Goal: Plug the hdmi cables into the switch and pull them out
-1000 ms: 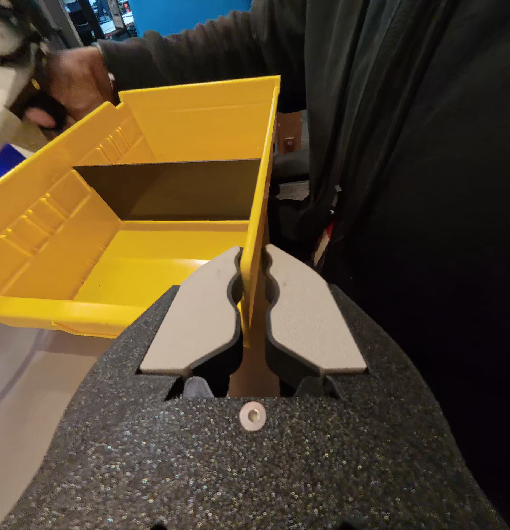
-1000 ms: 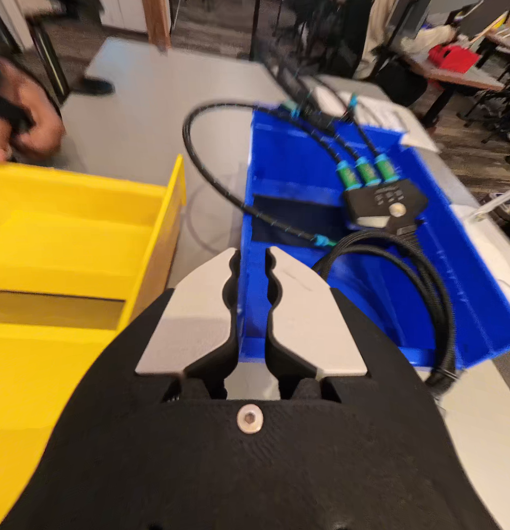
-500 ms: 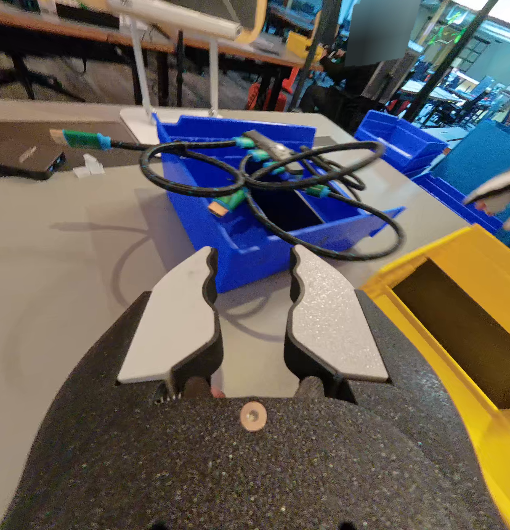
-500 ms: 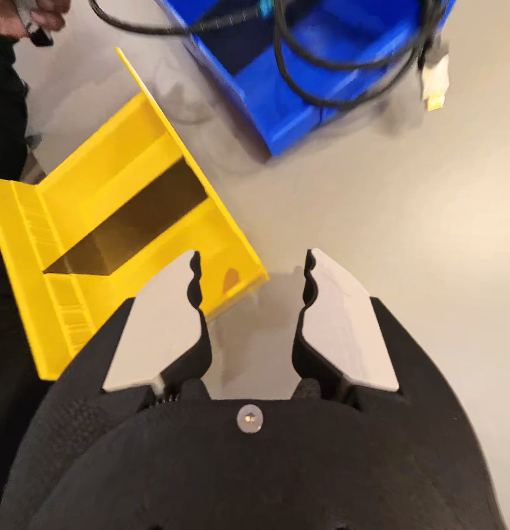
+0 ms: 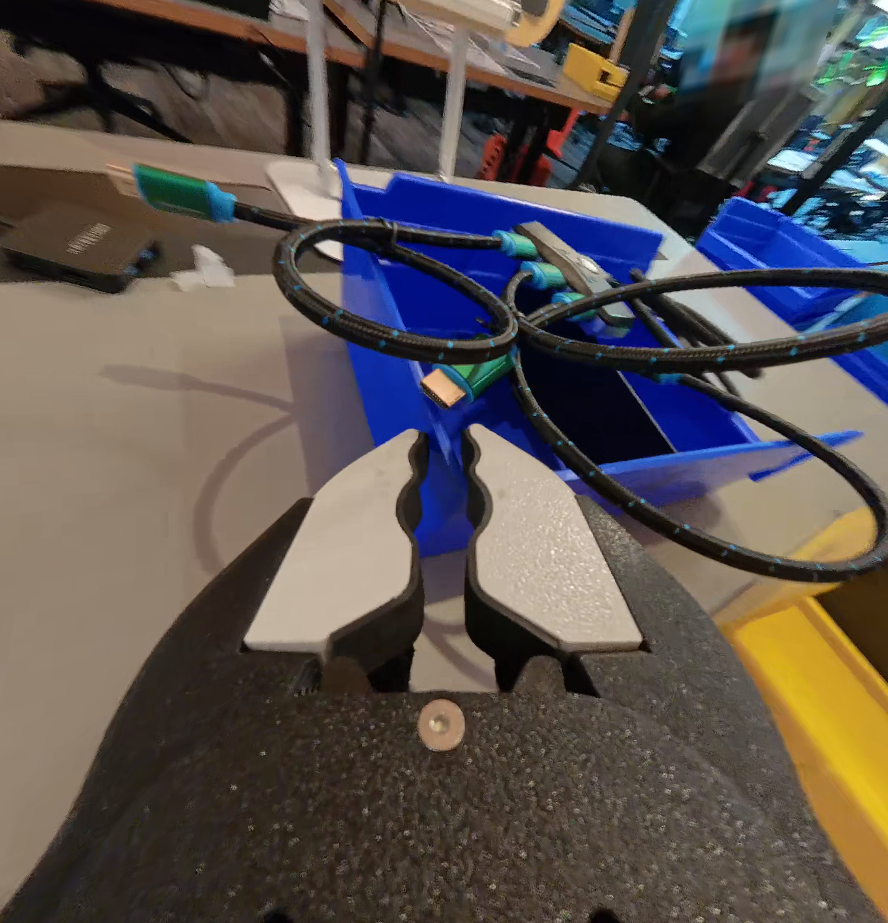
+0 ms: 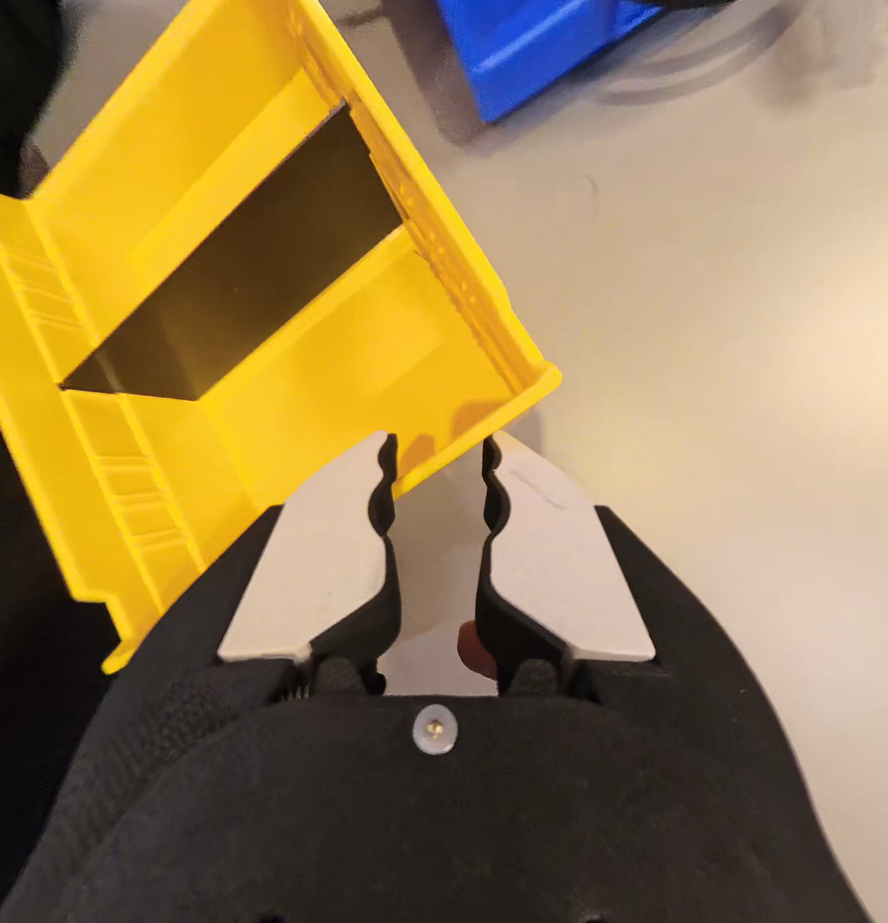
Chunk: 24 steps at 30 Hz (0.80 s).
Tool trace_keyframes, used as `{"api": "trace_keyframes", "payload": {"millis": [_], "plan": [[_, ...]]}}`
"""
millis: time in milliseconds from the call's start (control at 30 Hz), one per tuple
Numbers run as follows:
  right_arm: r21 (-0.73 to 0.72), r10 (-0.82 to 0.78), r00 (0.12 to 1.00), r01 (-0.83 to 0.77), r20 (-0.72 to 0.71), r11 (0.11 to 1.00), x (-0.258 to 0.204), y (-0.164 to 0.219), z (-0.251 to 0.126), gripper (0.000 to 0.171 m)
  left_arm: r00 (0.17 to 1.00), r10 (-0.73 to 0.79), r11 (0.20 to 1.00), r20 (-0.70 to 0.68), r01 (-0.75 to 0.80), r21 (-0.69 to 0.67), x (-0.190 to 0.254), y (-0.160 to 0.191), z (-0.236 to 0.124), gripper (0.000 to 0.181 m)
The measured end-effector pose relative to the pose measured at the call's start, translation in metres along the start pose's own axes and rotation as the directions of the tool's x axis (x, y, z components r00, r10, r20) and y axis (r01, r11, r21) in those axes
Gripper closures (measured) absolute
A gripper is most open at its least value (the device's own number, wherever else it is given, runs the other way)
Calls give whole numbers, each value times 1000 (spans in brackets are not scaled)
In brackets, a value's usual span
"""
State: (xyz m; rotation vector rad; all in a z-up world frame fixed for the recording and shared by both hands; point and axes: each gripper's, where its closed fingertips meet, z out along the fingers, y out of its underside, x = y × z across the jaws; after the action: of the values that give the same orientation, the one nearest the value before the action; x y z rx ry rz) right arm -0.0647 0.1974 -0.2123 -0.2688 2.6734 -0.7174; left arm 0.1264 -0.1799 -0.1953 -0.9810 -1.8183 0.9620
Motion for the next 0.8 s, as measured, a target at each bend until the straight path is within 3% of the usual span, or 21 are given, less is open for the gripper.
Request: {"api": "trace_keyframes", "payload": {"millis": [200, 400, 533, 633, 800], "plan": [[-181, -192, 961, 157, -198, 971, 58, 7, -28, 140, 983, 27, 998, 184, -37, 50, -53, -8, -31, 177], [-414, -449, 833, 303, -323, 859, 118, 8, -55, 143, 955, 47, 995, 293, -71, 69, -111, -11, -72, 176], [-465, -544, 742, 350, -392, 813, 156, -12, -58, 146, 944, 253, 966, 213, -259, 0, -130, -7, -98, 176], [-485, -587, 658, 362, -472, 796, 187, -33, -58, 147, 862, 459, 888, 217, -451, -87, -153, -7, -114, 174], [-380, -435, 578, 223, -690, 898, 219, -65, -77, 143, 760, 578, 809, 297, -486, -331, -198, -17, -148, 168]]}}
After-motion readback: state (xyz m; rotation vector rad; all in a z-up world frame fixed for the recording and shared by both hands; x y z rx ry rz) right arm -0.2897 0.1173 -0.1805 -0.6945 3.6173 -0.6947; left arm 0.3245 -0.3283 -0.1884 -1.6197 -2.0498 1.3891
